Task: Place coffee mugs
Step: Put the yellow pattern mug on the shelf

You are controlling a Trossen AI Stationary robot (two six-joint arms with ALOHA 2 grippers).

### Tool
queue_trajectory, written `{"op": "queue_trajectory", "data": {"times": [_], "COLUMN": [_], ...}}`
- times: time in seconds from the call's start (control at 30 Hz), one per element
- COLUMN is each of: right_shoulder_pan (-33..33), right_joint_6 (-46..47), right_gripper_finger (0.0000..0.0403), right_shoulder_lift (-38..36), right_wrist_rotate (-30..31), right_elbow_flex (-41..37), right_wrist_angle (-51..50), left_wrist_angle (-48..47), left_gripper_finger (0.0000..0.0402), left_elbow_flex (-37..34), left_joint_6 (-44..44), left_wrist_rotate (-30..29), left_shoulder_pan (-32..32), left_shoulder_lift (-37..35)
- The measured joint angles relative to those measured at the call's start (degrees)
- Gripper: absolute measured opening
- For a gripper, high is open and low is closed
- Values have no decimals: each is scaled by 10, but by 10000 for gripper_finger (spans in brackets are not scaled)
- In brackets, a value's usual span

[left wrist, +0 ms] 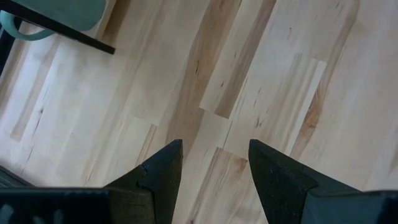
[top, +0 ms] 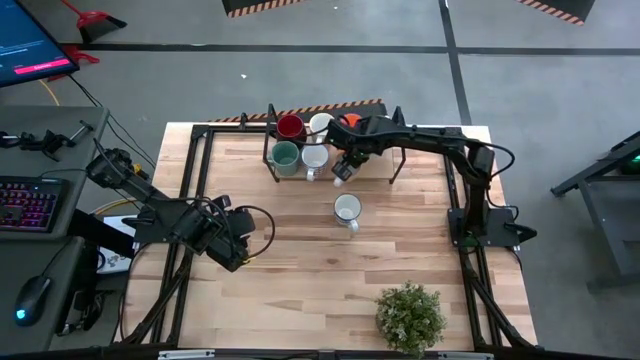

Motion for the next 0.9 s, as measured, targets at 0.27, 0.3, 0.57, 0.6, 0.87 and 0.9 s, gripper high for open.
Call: {"op": "queue_trajectory", "data": {"times": [0.27,0.3,0.57,0.6,0.87,0.9], "right_shoulder_pan": [-7,-8,-12,-12,-12,-12], "right_joint_6": [1,0,0,0,-13,-14], "right_gripper_finger": [0,0,0,0,0,0], "right_shoulder_lift": [-1,-1,-1,-1,-1,-1], "right_wrist_rotate": [14,15,12,12,13,14], "right_elbow_flex": [-6,-6,-6,-6,-6,-6], "right_wrist_angle": [40,40,45,45,45,46], "left_wrist_angle": [0,0,0,0,0,0], "left_gripper_finger": [175,175,175,175,175,175], "left_elbow_flex": [0,0,0,0,0,0], "left_joint_6": [0,0,0,0,0,0], "left_wrist_rotate": [1,1,2,2,2,2], "left_shoulder_pan": [0,0,0,0,0,0], "left_shoulder_lift": [0,0,0,0,0,0]}}
